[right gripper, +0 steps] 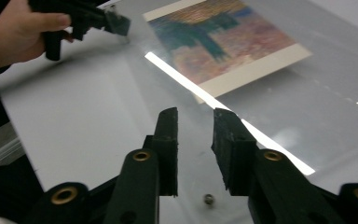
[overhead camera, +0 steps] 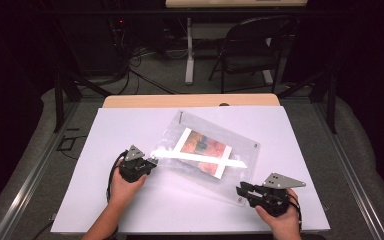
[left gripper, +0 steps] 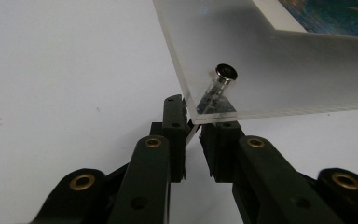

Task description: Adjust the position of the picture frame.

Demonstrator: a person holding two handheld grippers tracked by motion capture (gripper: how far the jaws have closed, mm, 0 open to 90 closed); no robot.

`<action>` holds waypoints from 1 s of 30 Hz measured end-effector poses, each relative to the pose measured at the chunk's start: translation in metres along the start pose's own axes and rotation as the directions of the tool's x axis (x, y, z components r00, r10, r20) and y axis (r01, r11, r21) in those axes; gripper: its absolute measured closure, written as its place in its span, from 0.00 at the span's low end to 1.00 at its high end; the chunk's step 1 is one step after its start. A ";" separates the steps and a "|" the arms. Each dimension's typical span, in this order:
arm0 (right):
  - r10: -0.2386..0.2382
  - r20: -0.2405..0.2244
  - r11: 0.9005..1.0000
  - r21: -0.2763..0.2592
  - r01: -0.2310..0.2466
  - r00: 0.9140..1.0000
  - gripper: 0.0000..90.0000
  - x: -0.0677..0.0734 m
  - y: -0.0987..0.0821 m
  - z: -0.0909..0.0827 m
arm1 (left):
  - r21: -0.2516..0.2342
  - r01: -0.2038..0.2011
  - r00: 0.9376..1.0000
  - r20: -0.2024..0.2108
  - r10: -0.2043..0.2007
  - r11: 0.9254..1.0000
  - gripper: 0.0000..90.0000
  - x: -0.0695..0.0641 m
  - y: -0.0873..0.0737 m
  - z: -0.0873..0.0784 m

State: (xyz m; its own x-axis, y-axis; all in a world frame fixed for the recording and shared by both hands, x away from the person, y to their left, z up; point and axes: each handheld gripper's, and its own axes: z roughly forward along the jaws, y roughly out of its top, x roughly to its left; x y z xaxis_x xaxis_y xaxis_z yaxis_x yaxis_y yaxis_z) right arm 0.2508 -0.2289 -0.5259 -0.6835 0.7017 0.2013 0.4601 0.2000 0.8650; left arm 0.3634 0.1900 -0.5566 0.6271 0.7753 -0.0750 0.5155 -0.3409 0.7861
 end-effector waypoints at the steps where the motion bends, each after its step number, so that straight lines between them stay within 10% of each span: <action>1: -0.011 -0.012 1.000 0.009 0.012 1.000 0.82 0.002 0.001 0.003 | -0.001 0.000 1.000 -0.002 0.000 1.000 0.89 0.000 0.000 0.000; 11: 0.036 -0.169 0.986 0.165 -0.008 0.985 0.97 0.022 -0.001 0.032 | -0.015 0.012 1.000 0.017 -0.012 1.000 0.89 -0.004 0.003 -0.009; 17: 0.081 -0.166 0.967 0.253 -0.037 0.983 1.00 0.022 -0.005 0.040 | -0.037 0.010 0.999 0.032 -0.008 0.999 0.90 -0.010 0.005 -0.019; 30: 0.176 -0.111 0.953 0.268 -0.141 0.978 1.00 0.011 -0.002 0.039 | -0.059 0.007 0.997 0.071 -0.003 0.998 0.90 -0.022 0.007 -0.033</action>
State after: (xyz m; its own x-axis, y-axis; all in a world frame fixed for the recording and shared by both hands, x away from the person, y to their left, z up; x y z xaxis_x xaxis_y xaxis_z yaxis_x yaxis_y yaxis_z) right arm 0.2650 -0.1950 -0.5432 -0.6505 0.6457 0.4000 0.6867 0.2748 0.6730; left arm 0.3337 0.1880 -0.5294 0.6652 0.7369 -0.1206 0.4846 -0.3031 0.8206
